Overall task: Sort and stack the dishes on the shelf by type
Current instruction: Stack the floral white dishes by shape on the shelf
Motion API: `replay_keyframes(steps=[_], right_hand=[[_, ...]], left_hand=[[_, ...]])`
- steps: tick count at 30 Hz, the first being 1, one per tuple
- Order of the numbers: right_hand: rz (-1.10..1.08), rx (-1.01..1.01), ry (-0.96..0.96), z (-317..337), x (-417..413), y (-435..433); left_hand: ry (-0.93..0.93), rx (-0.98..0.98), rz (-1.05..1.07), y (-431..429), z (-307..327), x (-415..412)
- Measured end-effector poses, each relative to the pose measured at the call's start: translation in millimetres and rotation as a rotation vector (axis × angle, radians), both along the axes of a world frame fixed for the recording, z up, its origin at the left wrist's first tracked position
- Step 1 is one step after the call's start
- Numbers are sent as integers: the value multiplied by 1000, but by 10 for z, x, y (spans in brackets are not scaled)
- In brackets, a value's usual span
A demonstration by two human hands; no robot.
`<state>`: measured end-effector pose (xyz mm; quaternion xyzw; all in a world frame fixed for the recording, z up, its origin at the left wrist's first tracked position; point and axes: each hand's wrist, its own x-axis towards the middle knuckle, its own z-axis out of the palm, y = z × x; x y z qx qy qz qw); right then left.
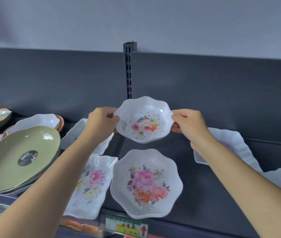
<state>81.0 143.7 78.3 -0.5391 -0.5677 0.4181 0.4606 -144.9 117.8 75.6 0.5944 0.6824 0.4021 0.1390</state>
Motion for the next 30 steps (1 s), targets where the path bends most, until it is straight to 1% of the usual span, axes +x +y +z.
replay_keyframes(steps=[6, 11, 16, 20, 26, 30], right_hand=[[-54, -51, -76, -238, 69, -465], [-94, -75, -147, -447, 148, -773], [-78, -25, -291, -564, 174, -959], [-91, -27, -315, -604, 165, -1040], [-123, -36, -377, -640, 152, -1103], [-132, -21, -419, -614, 156, -1155]], left_hand=[[-10, -83, -107, -525, -138, 23], [76, -142, -144, -821, -334, 72], [129, -131, -187, -1033, -472, 103], [153, -119, -194, -1103, -537, 128], [94, -158, -171, -1083, -563, 173], [115, -154, -164, -1064, -551, 189]])
